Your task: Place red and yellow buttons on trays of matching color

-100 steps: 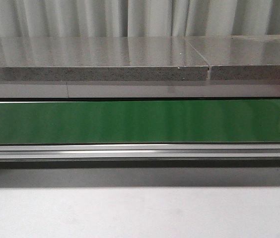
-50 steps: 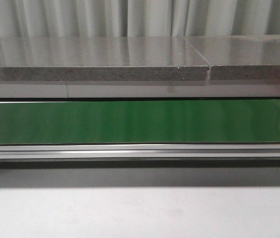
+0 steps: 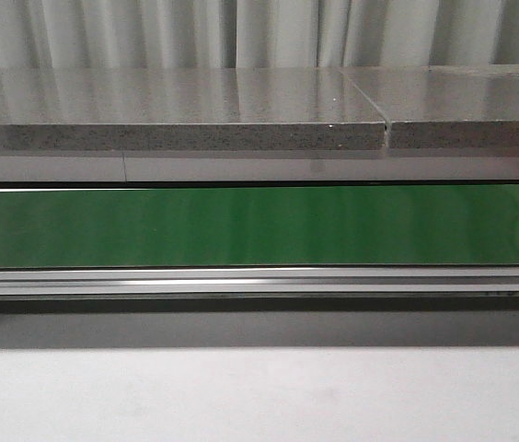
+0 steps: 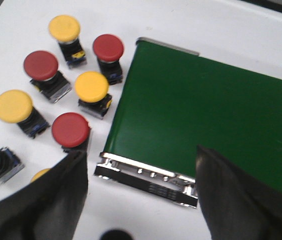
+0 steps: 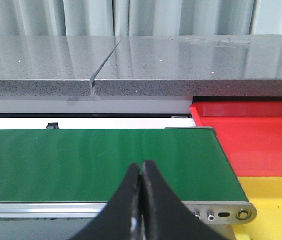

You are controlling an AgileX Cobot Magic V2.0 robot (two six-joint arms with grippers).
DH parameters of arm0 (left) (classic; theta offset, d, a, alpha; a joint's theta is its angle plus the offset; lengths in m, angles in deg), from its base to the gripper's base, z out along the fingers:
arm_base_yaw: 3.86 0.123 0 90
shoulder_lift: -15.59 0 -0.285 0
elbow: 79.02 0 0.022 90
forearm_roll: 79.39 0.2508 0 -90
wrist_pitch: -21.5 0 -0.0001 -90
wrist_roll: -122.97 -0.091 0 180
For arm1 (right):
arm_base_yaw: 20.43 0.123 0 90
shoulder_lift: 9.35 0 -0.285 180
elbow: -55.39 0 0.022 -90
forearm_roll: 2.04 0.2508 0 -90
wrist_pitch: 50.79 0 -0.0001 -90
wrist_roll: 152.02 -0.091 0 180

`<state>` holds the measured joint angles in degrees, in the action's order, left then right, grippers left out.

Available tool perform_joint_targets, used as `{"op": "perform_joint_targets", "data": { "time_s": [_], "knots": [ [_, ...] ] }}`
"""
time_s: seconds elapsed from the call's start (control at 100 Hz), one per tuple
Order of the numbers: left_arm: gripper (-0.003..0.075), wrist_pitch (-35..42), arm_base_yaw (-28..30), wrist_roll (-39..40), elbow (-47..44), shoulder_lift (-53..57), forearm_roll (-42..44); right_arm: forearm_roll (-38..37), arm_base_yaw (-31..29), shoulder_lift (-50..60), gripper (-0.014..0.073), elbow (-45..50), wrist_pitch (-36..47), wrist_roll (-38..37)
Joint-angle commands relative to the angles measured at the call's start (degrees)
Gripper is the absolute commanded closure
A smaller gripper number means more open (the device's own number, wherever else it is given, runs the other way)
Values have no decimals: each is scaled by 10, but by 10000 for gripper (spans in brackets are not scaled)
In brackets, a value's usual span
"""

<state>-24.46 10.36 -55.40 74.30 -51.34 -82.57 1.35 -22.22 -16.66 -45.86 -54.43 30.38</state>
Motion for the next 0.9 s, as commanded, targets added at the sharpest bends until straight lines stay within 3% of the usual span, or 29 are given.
{"op": "perform_joint_targets", "data": {
  "time_s": [0.0, 0.3, 0.89],
  "knots": [
    [261, -3, 31, 6, 31, -15, -10, -5, -2, 6, 661, -8, 45, 4],
    [262, -52, 94, 6, 54, -100, -11, -5, -2, 6, 661, -8, 45, 4],
    [261, -132, 94, 5, 201, -318, -14, -5, -2, 6, 661, -8, 45, 4]
  ]
}}
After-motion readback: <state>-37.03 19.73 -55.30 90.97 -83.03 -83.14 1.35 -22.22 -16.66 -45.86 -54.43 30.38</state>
